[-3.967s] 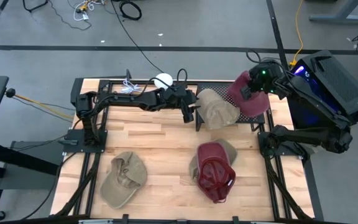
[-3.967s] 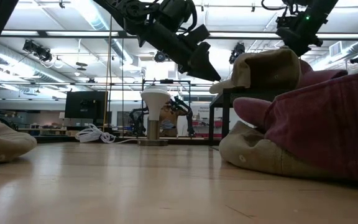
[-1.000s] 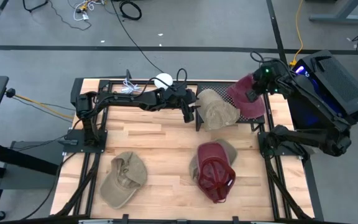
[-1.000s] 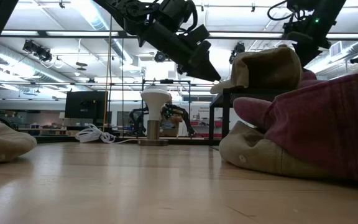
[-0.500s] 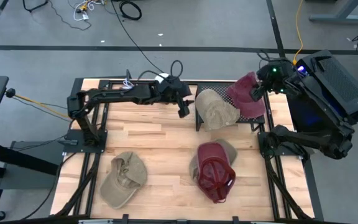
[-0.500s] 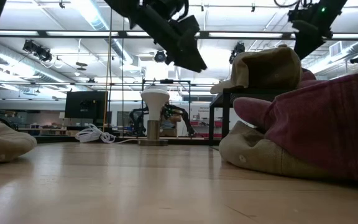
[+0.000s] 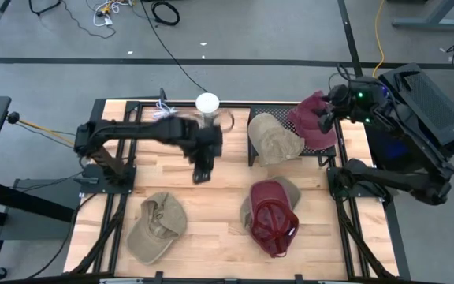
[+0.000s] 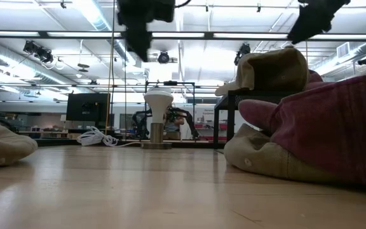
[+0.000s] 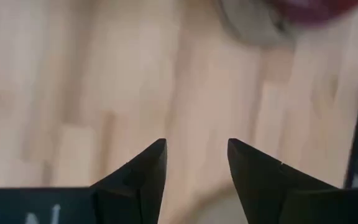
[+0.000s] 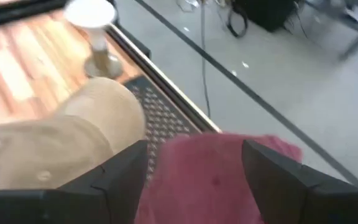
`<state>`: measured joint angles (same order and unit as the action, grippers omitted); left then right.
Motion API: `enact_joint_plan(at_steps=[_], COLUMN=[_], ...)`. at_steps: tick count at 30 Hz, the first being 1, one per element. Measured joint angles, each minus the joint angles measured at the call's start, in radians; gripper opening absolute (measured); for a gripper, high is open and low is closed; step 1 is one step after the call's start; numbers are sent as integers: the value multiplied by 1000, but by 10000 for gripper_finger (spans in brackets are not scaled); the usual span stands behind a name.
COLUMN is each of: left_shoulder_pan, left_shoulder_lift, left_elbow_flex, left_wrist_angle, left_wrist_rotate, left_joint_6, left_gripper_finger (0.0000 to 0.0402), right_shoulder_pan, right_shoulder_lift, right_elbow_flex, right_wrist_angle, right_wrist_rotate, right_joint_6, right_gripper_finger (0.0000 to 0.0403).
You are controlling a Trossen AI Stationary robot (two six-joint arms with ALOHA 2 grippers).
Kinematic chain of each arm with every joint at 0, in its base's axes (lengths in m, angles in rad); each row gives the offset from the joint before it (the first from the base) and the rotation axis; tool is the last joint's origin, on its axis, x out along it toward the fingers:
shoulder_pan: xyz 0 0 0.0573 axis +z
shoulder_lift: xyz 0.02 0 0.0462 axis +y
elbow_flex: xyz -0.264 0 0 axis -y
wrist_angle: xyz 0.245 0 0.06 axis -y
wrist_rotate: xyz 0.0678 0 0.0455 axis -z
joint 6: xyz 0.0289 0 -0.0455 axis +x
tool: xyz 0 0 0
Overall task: Pick & Place hat
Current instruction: Stack the left brown hat on the brown hat on the black shelf
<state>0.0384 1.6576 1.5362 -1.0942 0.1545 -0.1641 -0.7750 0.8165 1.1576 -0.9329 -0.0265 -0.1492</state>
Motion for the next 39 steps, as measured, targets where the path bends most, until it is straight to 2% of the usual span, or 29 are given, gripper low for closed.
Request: enact_joint_plan(at_steps=[6, 8, 13, 18, 23, 29, 39], left_shoulder_pan=[-183, -239, -366, -476, -529, -565, -562], left_shoulder_lift=[-12, -18, -22, -7, 6, 54, 217], left_elbow_flex=[-44, -54, -55, -55, -55, -55, -55], left_wrist_angle=[15, 25, 12, -31, -151, -171, -222], left_wrist_rotate=[-13, -40, -150, -335, -347, -302, -254], left_joint_6=[-44, -107, -311, -532, -848, -1004, -1032], left_gripper_finger=[174, 165, 128, 96, 89, 122, 234], right_shoulder_pan=[102, 140, 248, 368, 466, 546, 626], right_shoulder_lift=[1, 2, 8, 37, 78, 118, 160], right_elbow_flex=[-9, -9, -9, -9, -9, -10, -10], right_wrist_angle=[83, 97, 133, 158, 180, 195, 245], right_wrist_rotate=[-10, -10, 25, 79, 89, 90, 89], right_joint_6=[18, 34, 48, 63, 71, 72, 74], right_gripper_finger=[258, 258, 258, 258, 258, 258, 258])
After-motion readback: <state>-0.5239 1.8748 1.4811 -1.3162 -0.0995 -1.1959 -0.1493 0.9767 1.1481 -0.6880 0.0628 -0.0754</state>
